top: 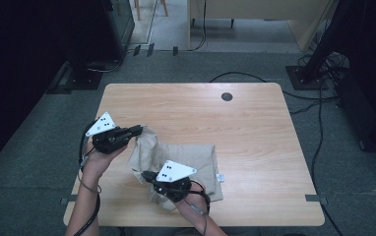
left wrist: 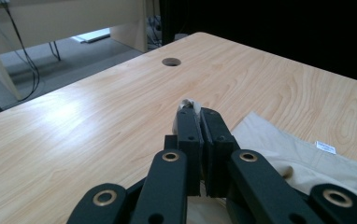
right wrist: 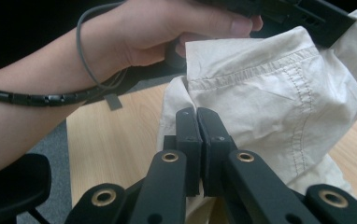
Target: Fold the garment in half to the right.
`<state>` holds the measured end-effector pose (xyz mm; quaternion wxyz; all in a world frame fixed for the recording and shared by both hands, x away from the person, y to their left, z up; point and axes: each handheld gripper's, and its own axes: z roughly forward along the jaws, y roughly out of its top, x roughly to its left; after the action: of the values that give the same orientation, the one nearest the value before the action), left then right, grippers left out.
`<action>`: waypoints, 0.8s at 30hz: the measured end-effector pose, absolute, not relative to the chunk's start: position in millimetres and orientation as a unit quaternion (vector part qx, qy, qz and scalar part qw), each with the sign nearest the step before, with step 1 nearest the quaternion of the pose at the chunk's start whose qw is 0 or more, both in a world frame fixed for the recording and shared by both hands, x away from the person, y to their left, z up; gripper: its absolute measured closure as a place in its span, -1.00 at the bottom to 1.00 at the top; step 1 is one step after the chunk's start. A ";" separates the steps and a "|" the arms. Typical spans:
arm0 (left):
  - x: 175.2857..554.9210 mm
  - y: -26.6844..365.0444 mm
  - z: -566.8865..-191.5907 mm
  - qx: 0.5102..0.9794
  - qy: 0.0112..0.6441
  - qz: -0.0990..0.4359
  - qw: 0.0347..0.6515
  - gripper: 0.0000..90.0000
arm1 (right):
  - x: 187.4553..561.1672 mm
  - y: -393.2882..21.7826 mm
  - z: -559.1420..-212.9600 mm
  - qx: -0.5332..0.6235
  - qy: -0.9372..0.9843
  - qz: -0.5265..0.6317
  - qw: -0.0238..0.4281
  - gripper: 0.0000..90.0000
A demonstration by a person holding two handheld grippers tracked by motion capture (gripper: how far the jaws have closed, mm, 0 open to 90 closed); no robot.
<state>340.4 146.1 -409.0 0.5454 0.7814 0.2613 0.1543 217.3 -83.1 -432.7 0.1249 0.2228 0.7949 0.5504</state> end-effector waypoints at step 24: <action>348.7 106.6 -435.2 0.785 0.233 0.115 0.562 0.94 | 208.9 -119.7 -452.3 0.248 0.802 0.519 0.161 0.96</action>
<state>348.7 106.6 -435.2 0.5621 0.7852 0.2327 0.1152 208.9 -119.7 -452.3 0.1606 0.2475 0.8023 0.5190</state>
